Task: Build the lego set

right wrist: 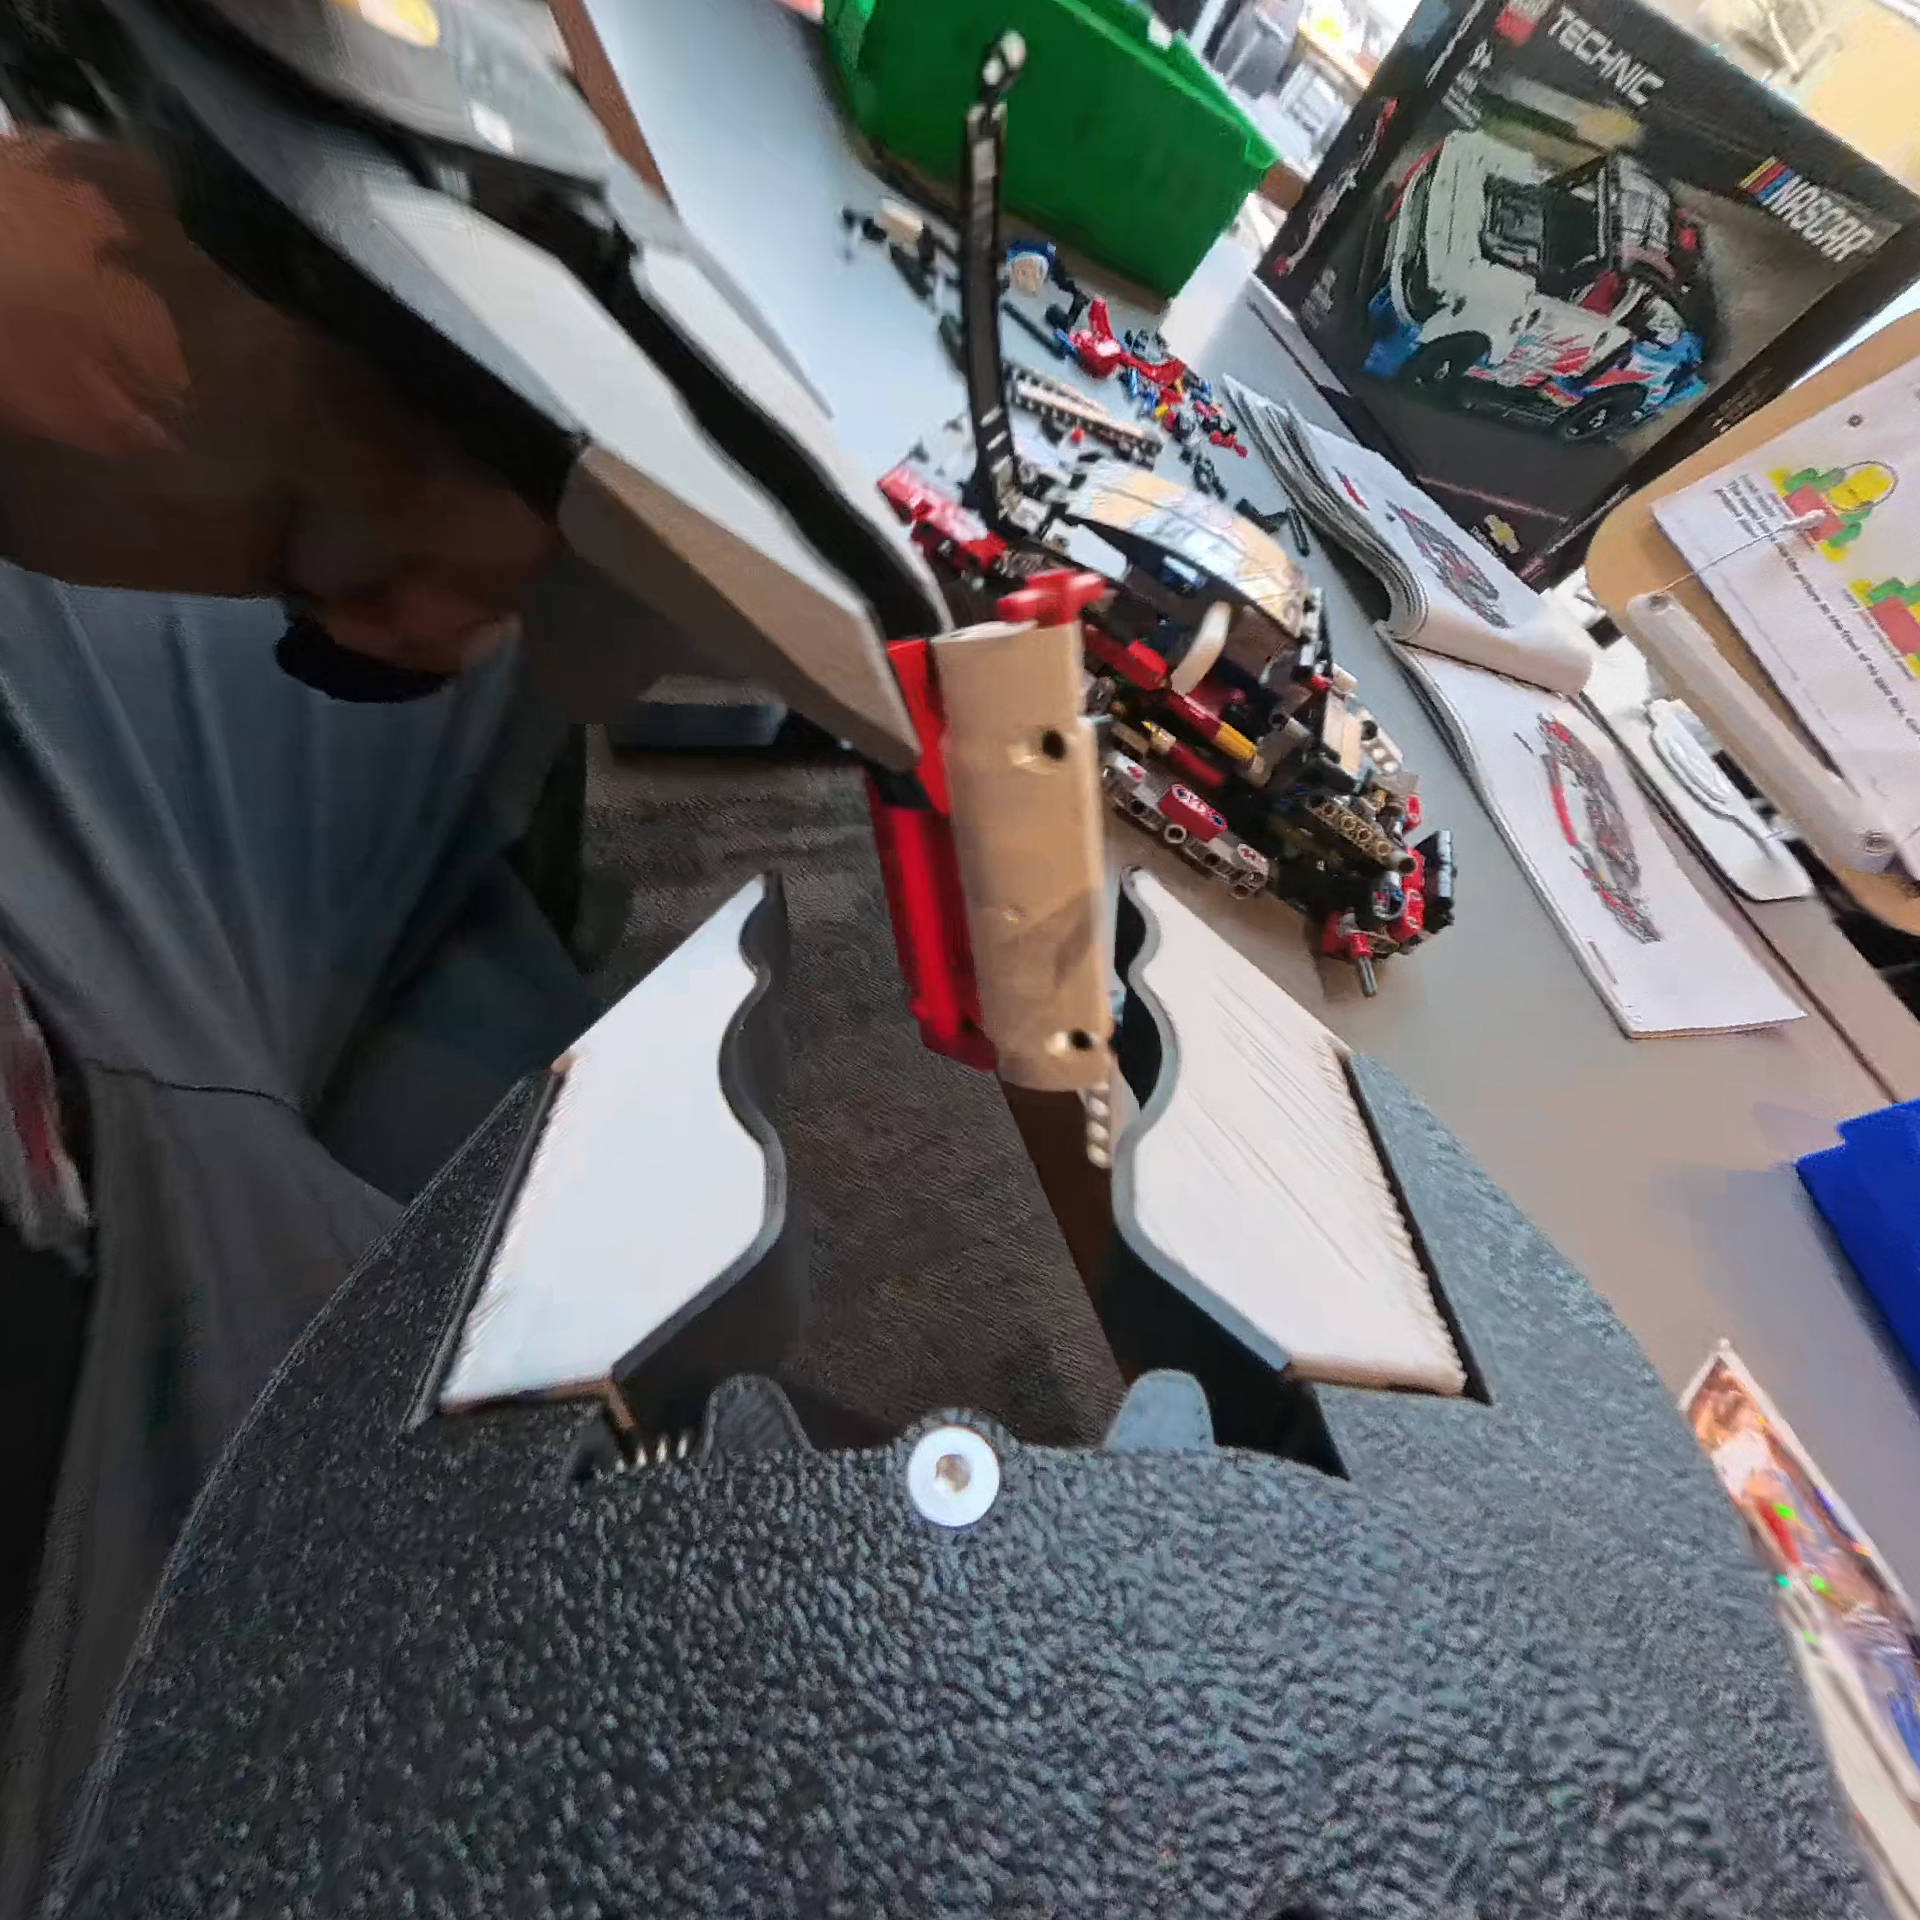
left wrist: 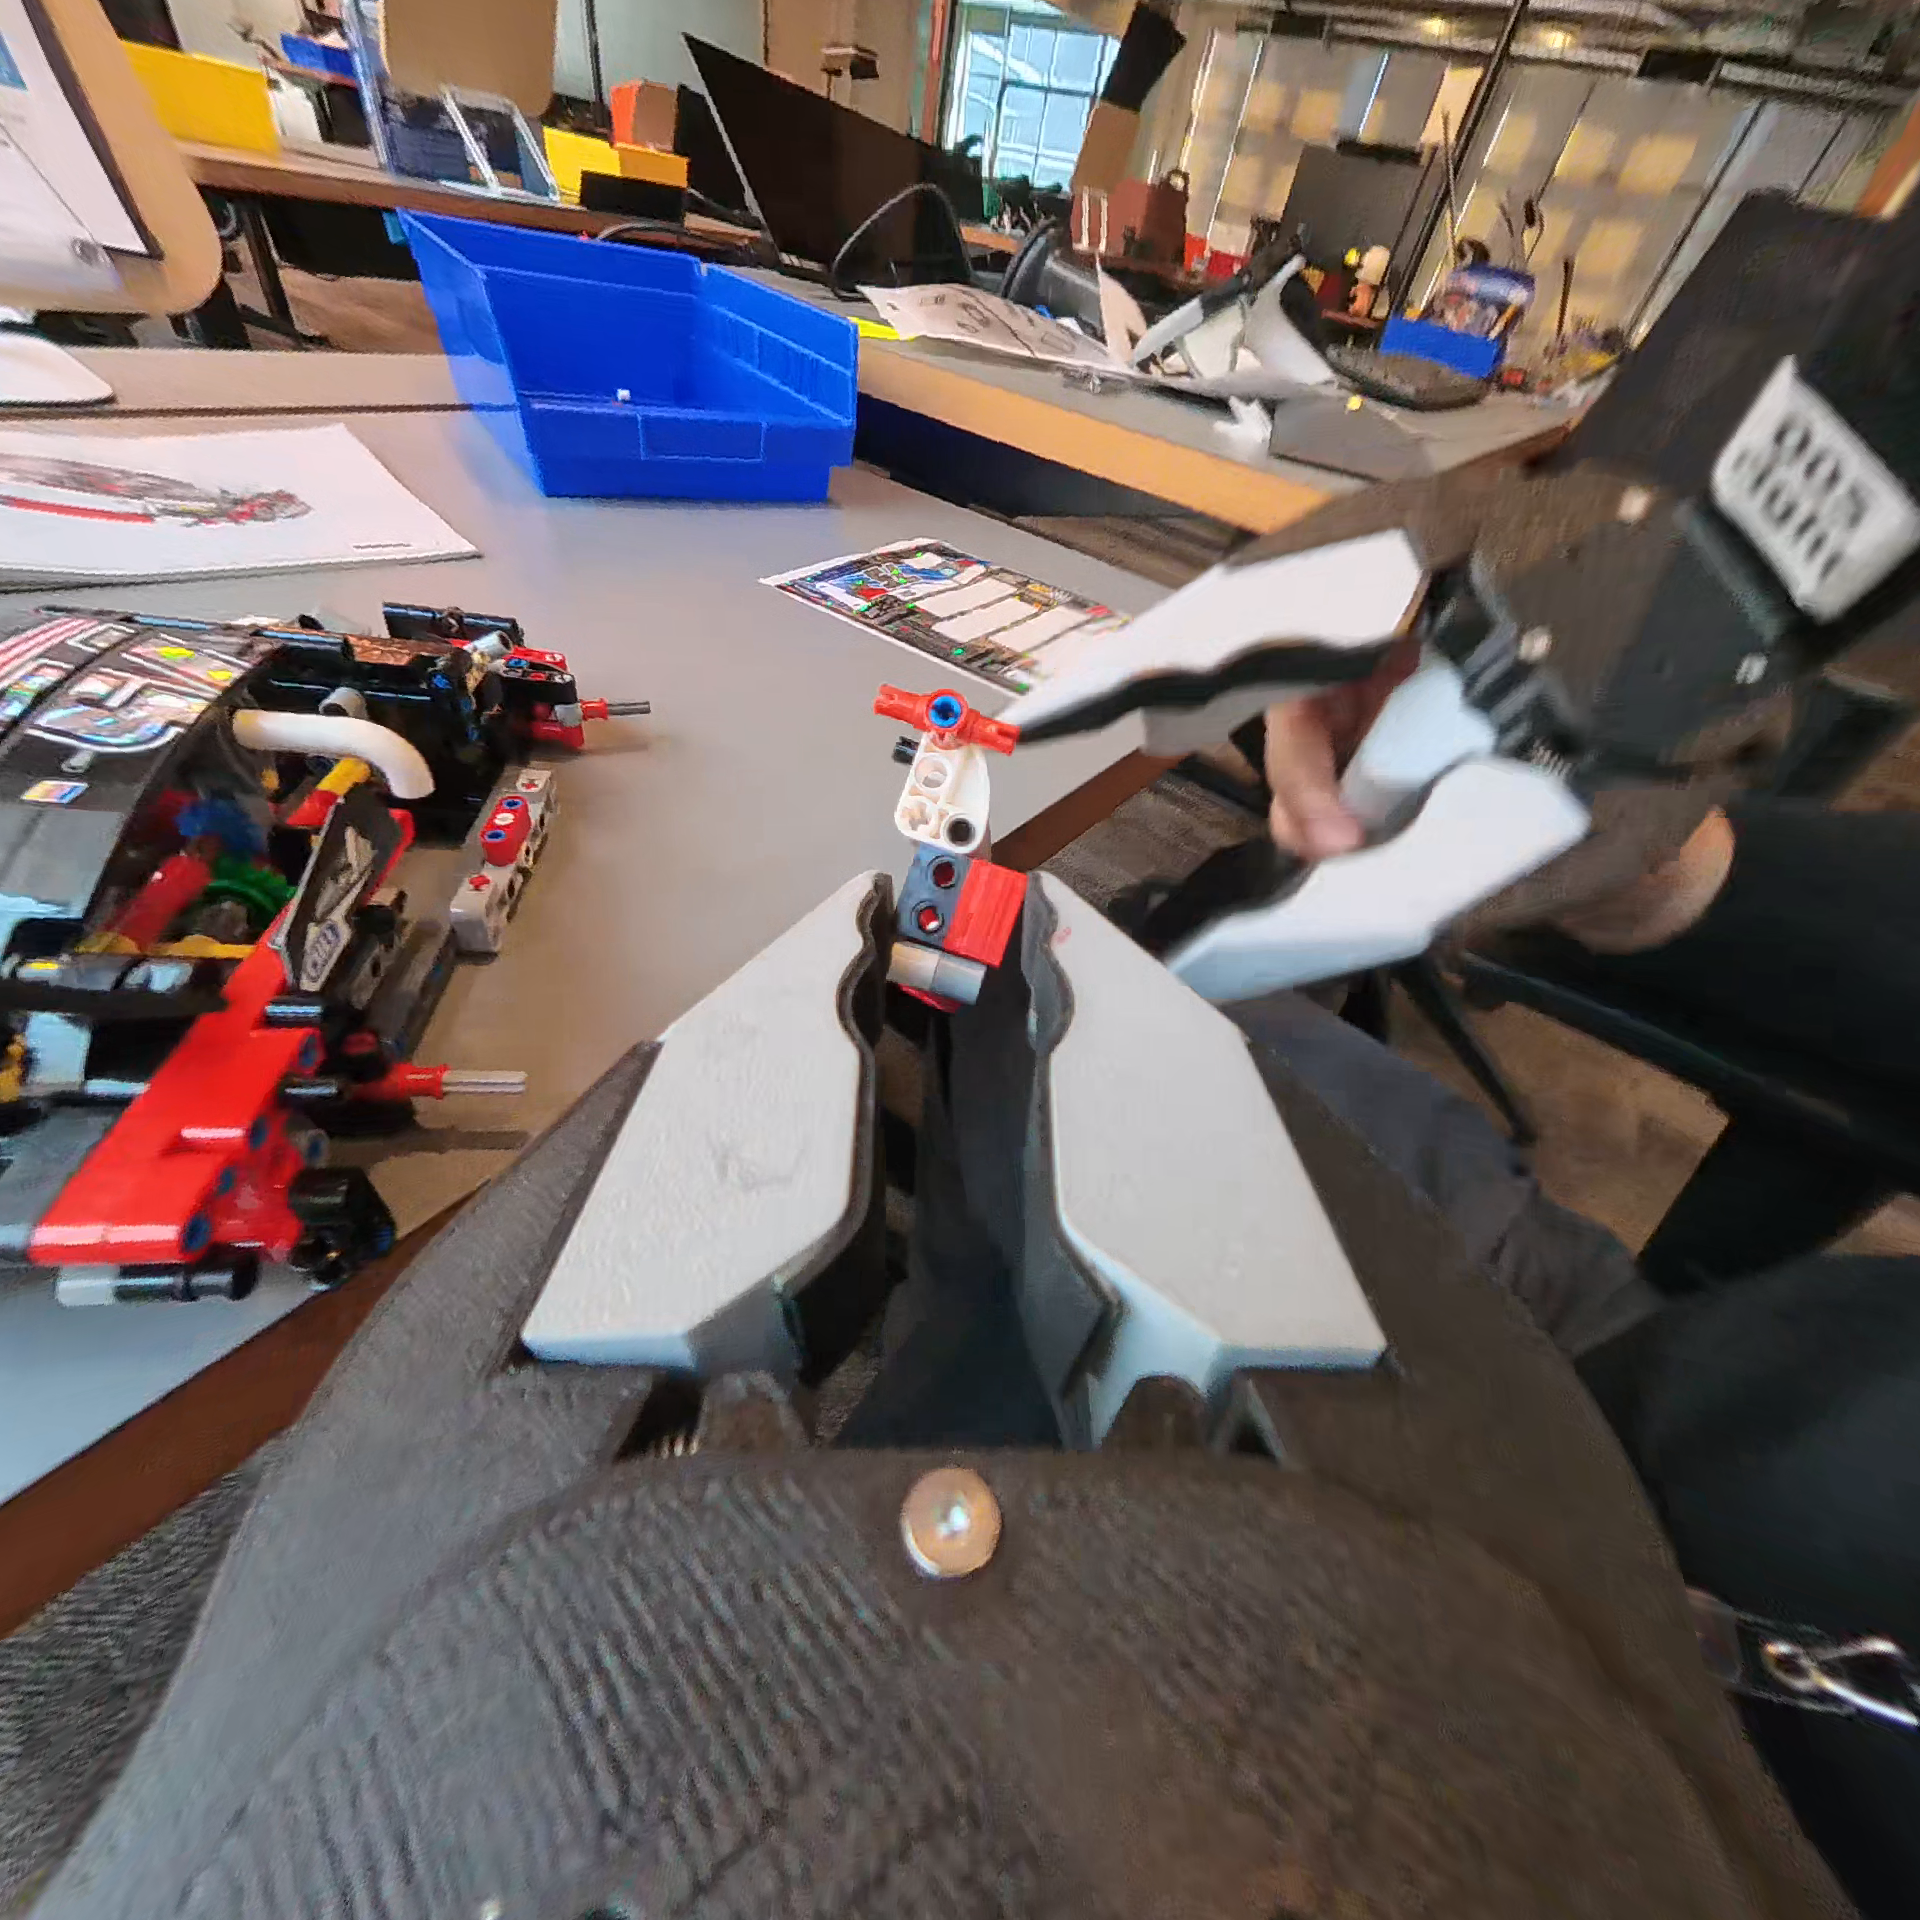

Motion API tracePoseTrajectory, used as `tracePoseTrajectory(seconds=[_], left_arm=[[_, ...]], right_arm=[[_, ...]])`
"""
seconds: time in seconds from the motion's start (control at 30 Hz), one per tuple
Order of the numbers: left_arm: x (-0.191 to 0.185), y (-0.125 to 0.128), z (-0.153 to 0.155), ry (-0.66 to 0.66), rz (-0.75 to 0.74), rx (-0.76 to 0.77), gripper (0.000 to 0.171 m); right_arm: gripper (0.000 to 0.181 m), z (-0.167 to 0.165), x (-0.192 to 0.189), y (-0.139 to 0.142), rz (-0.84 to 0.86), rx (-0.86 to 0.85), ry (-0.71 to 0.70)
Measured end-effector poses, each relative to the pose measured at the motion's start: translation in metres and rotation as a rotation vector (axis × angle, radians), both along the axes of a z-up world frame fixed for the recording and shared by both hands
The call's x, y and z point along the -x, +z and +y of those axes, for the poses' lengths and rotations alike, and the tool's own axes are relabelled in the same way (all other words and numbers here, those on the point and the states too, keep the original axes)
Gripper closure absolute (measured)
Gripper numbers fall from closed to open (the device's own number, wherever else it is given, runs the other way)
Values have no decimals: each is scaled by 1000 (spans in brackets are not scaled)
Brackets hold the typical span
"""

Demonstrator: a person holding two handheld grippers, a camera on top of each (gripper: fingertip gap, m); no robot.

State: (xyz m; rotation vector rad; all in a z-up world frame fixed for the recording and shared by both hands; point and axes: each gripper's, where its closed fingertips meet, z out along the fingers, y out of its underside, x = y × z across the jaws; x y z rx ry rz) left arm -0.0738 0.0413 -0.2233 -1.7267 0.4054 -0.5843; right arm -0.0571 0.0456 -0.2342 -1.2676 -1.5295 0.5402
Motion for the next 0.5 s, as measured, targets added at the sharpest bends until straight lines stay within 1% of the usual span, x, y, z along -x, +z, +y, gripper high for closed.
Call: tracePoseTrajectory(seconds=[0.07, 0.13, 0.17, 0.23, 0.27, 0.33, 0.4, 0.5], left_arm=[[-4, 6, -3, 0, -44, -13, 149], [-8, 10, -8, 5, -79, -20, 149], [-9, 13, -10, 10, -90, -30, 149], [-11, 17, -14, 19, -103, -45, 149], [-11, 18, -14, 28, -112, -46, 149], [-10, 17, -15, 41, -128, -38, 149], [-10, 12, -16, 46, -144, -7, 149], [-8, 6, -16, 48, -221, 51, 149]], right_arm=[[108, 1, 8, -11, -58, -104, -47], [116, 6, 12, -7, -64, -244, -105], [117, 5, 14, -2, -51, -298, -116], [128, 5, 15, 8, -25, -384, -147], [128, 4, 15, 12, -18, -417, -156], [129, 4, 15, 12, -30, -447, -155], [129, 4, 15, 6, -42, -439, -143], [128, 6, 17, -1, -68, -452, -142]])
